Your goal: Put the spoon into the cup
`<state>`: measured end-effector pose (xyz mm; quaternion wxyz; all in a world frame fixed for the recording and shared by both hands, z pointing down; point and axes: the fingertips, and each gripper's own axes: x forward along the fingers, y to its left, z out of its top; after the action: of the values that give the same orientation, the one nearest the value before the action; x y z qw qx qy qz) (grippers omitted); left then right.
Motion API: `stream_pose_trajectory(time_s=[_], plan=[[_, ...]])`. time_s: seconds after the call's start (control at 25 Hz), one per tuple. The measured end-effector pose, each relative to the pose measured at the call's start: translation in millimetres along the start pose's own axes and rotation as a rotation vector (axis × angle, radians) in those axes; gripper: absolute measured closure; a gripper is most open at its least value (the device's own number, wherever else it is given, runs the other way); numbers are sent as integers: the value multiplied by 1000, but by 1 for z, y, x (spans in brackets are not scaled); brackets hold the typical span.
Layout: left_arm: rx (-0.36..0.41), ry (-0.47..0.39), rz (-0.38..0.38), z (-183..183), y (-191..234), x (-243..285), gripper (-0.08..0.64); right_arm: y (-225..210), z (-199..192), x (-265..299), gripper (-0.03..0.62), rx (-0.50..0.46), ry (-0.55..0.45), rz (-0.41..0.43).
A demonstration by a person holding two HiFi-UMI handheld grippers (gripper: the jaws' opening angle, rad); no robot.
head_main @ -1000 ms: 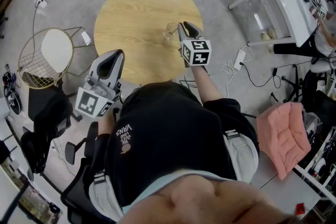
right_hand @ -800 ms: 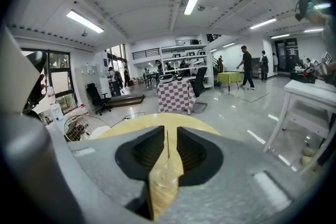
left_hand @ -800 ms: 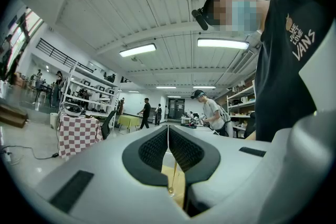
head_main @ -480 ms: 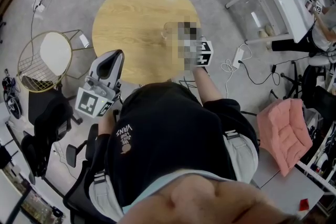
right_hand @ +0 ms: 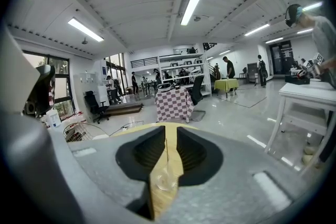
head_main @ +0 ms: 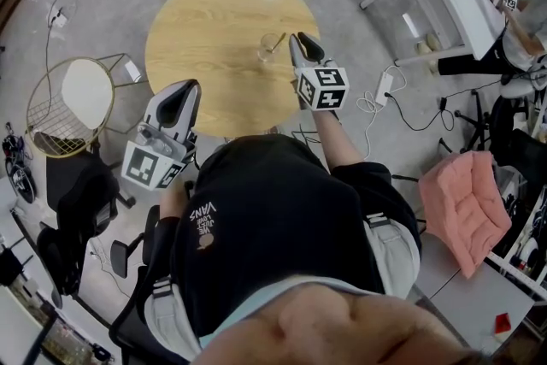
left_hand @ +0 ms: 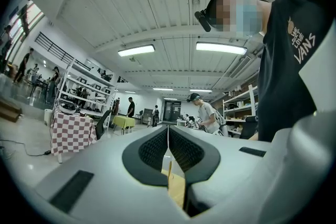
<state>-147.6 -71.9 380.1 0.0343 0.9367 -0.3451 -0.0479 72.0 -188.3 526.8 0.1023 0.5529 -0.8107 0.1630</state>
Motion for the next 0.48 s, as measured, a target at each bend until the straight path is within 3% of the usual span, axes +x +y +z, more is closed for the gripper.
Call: stream_pose_trajectory(time_s=[0.4,0.48], plan=[[-15,2,-44,-3,-7,10,558,-4,2,-21,532,21,-27,-7],[-16,2,-55,-3,-9,12,558,-6,2,-26,570,23,-34,-17]])
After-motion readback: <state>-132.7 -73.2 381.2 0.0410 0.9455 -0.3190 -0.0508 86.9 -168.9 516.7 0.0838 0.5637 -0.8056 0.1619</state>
